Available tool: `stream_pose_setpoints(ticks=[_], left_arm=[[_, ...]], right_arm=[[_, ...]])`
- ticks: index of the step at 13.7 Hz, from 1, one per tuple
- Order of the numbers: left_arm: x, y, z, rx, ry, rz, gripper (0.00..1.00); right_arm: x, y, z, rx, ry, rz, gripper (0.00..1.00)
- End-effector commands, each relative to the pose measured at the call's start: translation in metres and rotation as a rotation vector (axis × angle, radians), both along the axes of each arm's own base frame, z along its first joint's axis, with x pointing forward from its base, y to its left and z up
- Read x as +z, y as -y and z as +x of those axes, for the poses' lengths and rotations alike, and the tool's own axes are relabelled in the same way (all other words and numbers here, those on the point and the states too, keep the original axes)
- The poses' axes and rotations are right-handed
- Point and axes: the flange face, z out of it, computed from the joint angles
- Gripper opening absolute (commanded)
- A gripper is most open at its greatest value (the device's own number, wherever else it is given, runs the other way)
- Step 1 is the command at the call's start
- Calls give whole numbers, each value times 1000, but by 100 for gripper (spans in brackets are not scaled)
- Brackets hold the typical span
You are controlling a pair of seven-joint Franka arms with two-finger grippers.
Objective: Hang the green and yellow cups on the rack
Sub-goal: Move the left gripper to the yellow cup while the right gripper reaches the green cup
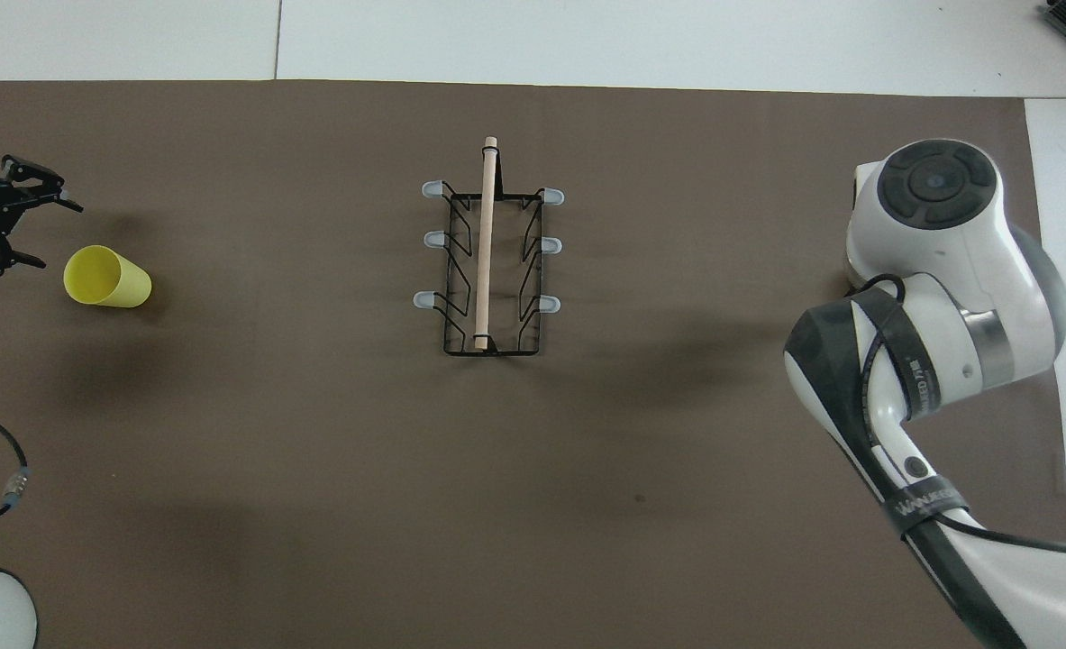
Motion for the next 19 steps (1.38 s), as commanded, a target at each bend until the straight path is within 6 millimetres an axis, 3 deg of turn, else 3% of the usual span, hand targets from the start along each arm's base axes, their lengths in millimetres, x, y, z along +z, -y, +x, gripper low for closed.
stream_pose_setpoints(ticks=[1, 3, 4, 6, 8, 12, 14, 19], left_arm=[[-10, -22, 1, 192, -12, -87, 94], [-21, -20, -8, 278, -59, -157, 94], [-18, -19, -10, 333, -79, -183, 95], [-21, -22, -21, 391, -131, -220, 95], [-23, -27, -27, 434, -137, -268, 95], [-29, -19, -50, 456, -184, -321, 95], [-36, -17, -61, 510, -194, -402, 100], [-58, -10, -93, 599, -222, -503, 100]], right_arm=[[-1, 4, -9, 149, -107, -90, 100], [0, 10, -5, 365, -199, -165, 100], [-3, 3, -2, 449, -221, -215, 100], [-11, 1, 2, 486, -241, -256, 100], [-32, -2, 3, 527, -265, -296, 100], [-81, -20, 10, 617, -330, -393, 100], [-103, -27, 12, 665, -356, -452, 100], [-139, -27, 14, 749, -376, -542, 100]])
